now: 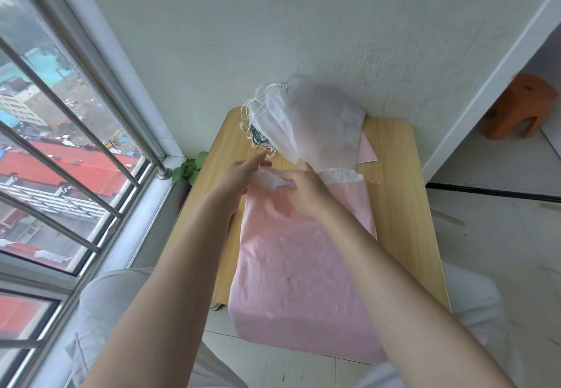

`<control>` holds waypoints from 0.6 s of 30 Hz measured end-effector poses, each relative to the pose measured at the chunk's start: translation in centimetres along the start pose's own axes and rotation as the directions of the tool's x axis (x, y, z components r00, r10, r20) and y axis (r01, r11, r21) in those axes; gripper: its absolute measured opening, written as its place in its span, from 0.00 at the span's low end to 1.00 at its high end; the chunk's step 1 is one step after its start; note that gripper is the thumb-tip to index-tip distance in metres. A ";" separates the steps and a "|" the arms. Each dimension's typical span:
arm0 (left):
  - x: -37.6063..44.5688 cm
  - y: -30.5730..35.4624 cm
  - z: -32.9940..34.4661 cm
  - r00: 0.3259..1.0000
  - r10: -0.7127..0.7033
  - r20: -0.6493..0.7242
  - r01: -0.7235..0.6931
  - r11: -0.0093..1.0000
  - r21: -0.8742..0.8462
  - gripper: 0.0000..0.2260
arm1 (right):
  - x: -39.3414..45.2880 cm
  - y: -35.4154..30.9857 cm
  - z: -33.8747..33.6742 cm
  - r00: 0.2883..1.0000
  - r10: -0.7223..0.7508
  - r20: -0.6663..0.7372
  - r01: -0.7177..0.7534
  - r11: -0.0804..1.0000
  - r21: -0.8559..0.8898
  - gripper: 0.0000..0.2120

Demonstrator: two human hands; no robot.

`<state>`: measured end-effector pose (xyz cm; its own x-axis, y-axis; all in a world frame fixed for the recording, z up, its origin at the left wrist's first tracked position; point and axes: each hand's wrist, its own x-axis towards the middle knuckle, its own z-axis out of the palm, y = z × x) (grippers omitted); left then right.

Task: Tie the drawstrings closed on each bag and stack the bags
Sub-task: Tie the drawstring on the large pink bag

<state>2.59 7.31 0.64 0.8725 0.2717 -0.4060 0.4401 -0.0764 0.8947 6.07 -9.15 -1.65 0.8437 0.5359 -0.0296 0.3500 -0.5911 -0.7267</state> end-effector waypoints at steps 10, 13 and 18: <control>-1.9 2.1 0.6 0.946 0.307 -0.107 -0.320 0.938 -0.135 0.14 | -0.2 0.0 1.6 0.994 0.095 -0.054 -0.100 0.991 -0.094 0.15; -2.0 2.1 2.7 0.960 0.277 0.037 -0.279 0.945 0.170 0.15 | -0.1 -0.7 1.9 0.996 0.076 -0.050 -0.081 0.992 -0.100 0.12; -0.4 -0.6 3.9 0.946 0.310 -0.100 -0.171 0.734 0.657 0.17 | -0.5 1.3 0.7 0.920 0.198 -0.338 -0.165 0.979 0.123 0.16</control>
<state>2.79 3.54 -0.42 0.9401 0.3292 -0.0883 0.3133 -0.7326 0.6043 5.78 -9.76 -3.06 0.9832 0.1721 0.0612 0.1530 -0.5929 -0.7906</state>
